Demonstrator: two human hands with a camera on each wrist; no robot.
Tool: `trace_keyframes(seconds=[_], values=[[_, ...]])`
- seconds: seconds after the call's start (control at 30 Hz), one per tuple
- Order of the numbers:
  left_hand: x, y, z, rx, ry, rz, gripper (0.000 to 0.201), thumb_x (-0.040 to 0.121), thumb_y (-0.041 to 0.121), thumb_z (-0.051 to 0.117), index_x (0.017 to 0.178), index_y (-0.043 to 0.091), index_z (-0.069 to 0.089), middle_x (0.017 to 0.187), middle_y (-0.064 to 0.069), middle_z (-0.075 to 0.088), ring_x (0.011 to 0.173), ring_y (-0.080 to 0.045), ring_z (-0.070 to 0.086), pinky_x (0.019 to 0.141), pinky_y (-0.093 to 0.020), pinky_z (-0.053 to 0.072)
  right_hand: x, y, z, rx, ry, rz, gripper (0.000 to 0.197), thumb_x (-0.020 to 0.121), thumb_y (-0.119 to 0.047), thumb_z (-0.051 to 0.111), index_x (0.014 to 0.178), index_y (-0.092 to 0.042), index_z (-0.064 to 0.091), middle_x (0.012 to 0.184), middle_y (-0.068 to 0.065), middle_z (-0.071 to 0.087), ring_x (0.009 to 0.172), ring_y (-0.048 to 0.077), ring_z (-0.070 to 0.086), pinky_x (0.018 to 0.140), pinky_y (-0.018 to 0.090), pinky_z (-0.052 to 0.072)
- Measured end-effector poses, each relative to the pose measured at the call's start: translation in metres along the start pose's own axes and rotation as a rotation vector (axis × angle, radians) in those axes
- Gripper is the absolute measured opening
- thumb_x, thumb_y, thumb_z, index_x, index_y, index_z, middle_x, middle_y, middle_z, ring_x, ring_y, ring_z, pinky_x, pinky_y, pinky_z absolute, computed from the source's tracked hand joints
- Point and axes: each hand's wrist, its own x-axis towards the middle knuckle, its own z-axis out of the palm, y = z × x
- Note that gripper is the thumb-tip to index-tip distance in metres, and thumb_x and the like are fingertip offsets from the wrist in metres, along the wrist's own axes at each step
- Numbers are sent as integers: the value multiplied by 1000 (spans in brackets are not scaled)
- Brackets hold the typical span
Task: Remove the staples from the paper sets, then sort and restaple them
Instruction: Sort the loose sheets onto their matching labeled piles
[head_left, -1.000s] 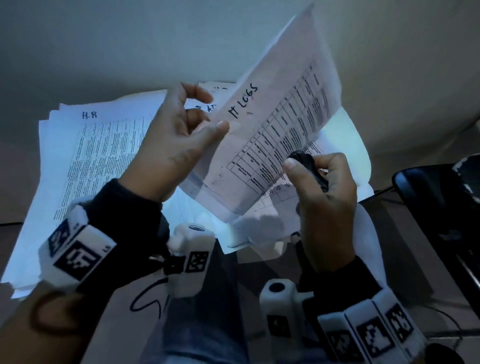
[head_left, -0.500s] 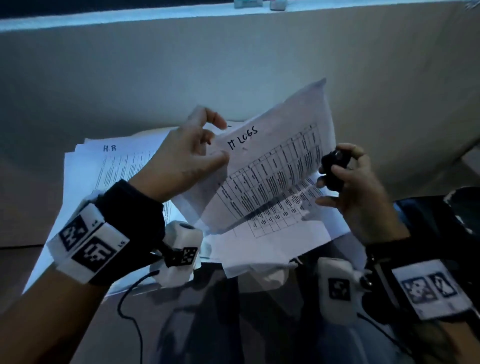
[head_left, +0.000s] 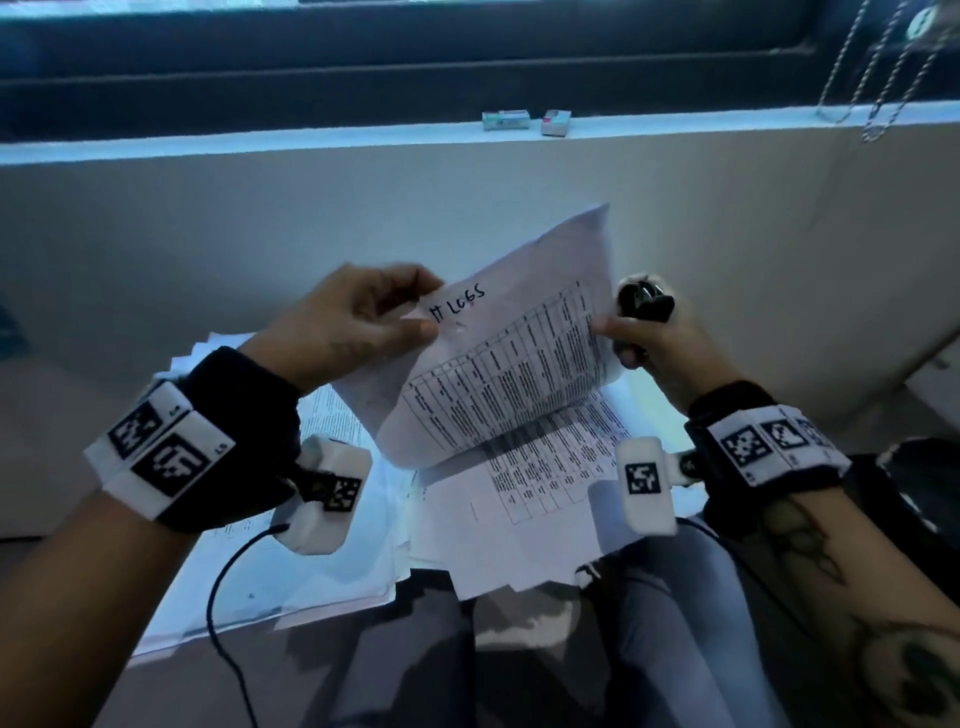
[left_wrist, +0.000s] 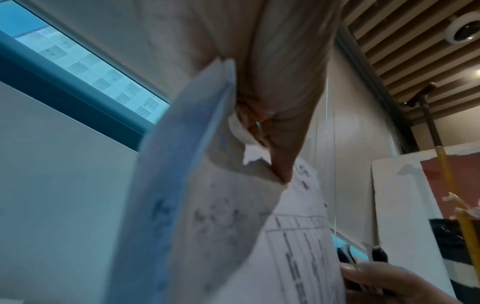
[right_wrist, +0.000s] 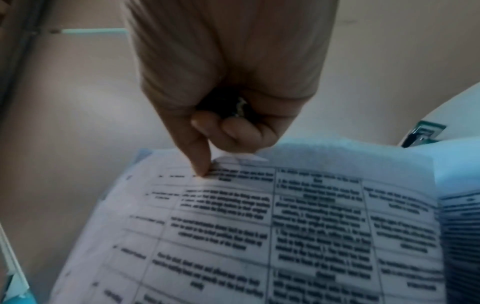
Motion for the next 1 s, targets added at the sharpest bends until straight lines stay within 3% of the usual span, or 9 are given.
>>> trace_keyframes(seconds=[0.1,0.27,0.43,0.6,0.7,0.77,0.83,0.93,1.0], values=[[1,1,-10,-95,96,5,31,67,13,72,95,22,62,82,2,69,72,-7,63,67,-17,51,4,-4,9,65,77,-27,34,77,11,61,72,-16,42,52,-7,47,39,3,37,38,14,31],[-14,-11,-5,-420,274,19,49,50,29,83,95,30,64,76,11,72,73,0,68,66,-16,53,11,-30,13,252,241,-116,38,79,10,61,72,-19,37,45,-13,47,37,2,37,37,14,30],[-12,-11,16,-259,548,143,56,72,29,71,122,25,44,122,3,60,116,-13,57,101,-35,44,7,-75,33,333,262,-194,23,82,6,60,94,-6,43,49,-10,52,38,2,41,38,16,34],[-16,17,-36,-172,617,211,41,75,12,64,108,23,42,111,8,58,96,3,61,82,-16,48,-3,-105,37,169,180,-171,13,87,-8,59,85,-12,47,70,-1,56,39,4,44,39,15,31],[-25,14,-86,-79,519,-41,31,75,1,65,94,20,49,87,11,65,67,7,62,61,-13,49,-4,-95,30,54,259,-143,18,85,-12,61,98,-10,48,79,2,59,37,2,38,38,14,29],[-29,-7,-110,-43,398,-268,24,81,-9,57,82,15,53,60,8,66,49,4,59,50,-10,47,-5,-77,26,-20,265,-65,18,84,-11,65,85,-14,47,63,-2,51,34,1,33,36,13,27],[-35,-41,-128,-26,292,-491,26,84,-17,46,80,9,52,62,-4,65,43,0,59,43,-12,47,-11,-54,27,-119,205,36,31,79,-16,71,74,-20,40,50,-8,42,32,-1,32,35,11,28],[-39,-104,-140,92,197,-713,20,83,-19,49,94,-4,56,99,-28,61,68,-21,66,66,-32,56,-24,-19,34,-180,3,183,33,77,-44,65,74,-23,40,57,-9,41,44,3,37,39,14,33],[-38,-134,-135,299,219,-852,27,82,-13,58,109,-12,55,116,-32,56,96,-34,60,87,-45,47,-31,-1,40,-102,-11,330,31,90,-52,45,82,-22,46,71,-3,42,56,10,41,39,16,36]])
